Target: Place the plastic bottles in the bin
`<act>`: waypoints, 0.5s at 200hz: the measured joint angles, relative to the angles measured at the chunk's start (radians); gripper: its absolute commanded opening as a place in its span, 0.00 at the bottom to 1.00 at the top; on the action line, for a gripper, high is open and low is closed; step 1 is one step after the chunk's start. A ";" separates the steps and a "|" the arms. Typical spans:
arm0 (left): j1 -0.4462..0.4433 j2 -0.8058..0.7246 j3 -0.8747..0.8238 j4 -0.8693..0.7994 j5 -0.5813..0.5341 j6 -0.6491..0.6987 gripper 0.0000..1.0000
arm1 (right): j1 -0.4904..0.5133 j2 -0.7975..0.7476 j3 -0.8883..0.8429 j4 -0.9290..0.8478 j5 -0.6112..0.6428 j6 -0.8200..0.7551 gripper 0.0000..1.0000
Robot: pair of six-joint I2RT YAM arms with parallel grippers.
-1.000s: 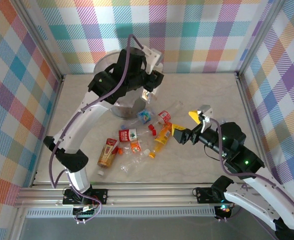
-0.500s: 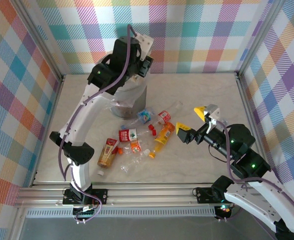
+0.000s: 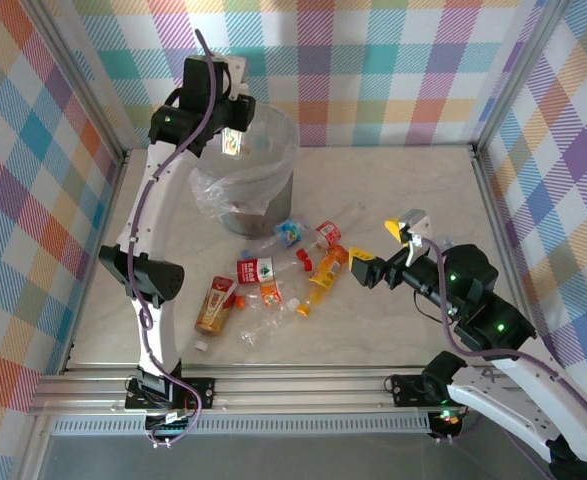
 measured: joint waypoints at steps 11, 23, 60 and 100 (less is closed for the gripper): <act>0.014 0.020 0.000 -0.007 0.032 -0.016 0.38 | 0.000 0.004 0.000 -0.012 0.000 0.009 1.00; 0.023 0.042 0.000 -0.024 0.062 -0.035 0.38 | 0.000 0.004 0.000 -0.023 0.000 0.015 1.00; 0.022 0.103 0.000 -0.050 0.139 -0.079 0.38 | 0.000 0.000 0.000 -0.039 0.000 0.026 1.00; 0.022 0.122 -0.050 -0.047 0.222 -0.087 0.38 | 0.000 -0.002 0.000 -0.069 0.000 0.045 1.00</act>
